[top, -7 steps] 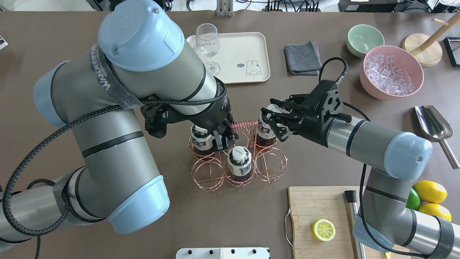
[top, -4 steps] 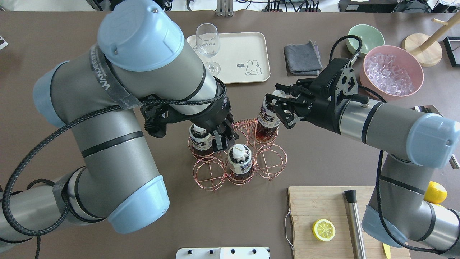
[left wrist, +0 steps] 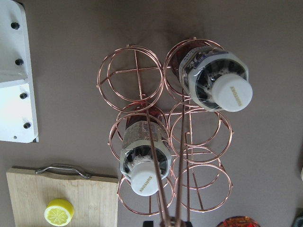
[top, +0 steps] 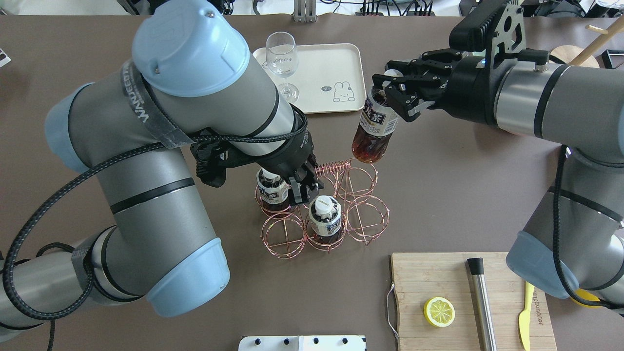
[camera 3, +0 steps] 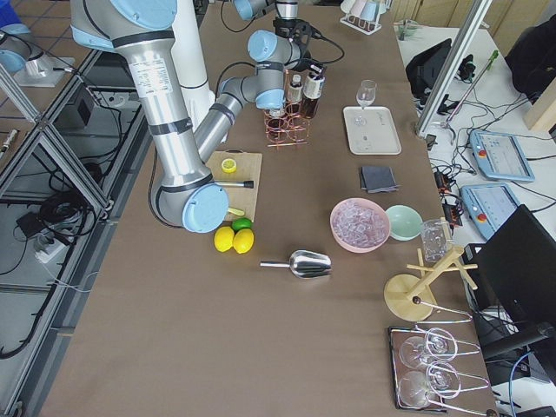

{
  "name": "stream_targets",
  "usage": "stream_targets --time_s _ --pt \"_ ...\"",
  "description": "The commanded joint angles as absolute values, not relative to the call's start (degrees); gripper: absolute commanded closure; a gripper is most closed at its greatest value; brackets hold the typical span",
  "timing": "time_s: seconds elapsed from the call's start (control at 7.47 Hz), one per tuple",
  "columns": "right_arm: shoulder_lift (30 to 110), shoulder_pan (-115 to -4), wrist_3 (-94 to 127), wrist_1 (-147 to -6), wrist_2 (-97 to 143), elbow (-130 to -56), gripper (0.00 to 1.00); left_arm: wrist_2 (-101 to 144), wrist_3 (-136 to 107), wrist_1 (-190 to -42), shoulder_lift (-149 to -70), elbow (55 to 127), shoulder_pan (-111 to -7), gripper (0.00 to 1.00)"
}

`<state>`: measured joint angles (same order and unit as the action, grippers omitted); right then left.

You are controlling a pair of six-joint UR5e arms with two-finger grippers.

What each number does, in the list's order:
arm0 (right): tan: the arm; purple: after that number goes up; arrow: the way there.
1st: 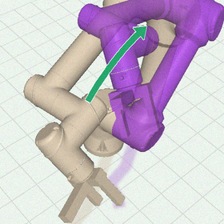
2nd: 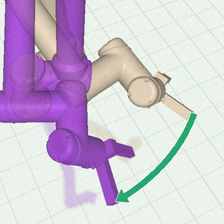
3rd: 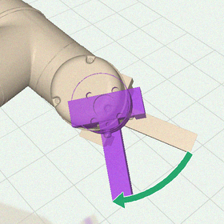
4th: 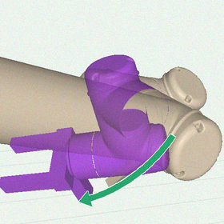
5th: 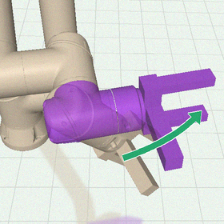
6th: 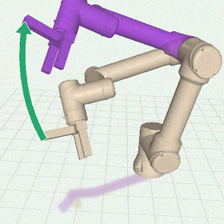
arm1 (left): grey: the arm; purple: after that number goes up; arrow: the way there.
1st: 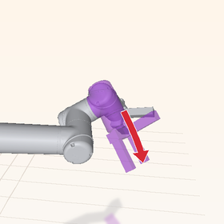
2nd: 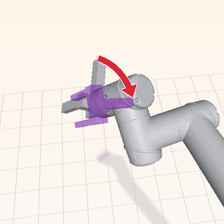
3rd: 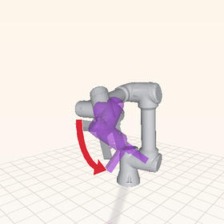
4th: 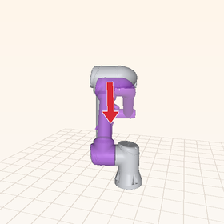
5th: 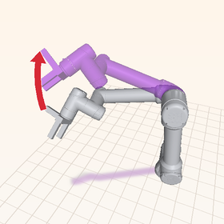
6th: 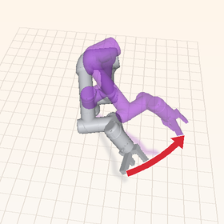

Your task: Take tea from basket to plate

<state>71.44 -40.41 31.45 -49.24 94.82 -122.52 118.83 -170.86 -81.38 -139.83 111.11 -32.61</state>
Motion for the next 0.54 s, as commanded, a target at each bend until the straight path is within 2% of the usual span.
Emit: stream_targets --time_s 0.0,0.4 --pt "70.8 -44.6 31.6 -49.6 96.4 -119.0 1.00 118.8 -170.9 -81.4 -139.7 111.0 -32.6 1.00" --pt "65.9 -49.5 32.2 -49.7 95.8 -107.1 1.00 118.9 -170.8 -81.4 -139.8 110.7 -32.6 1.00"
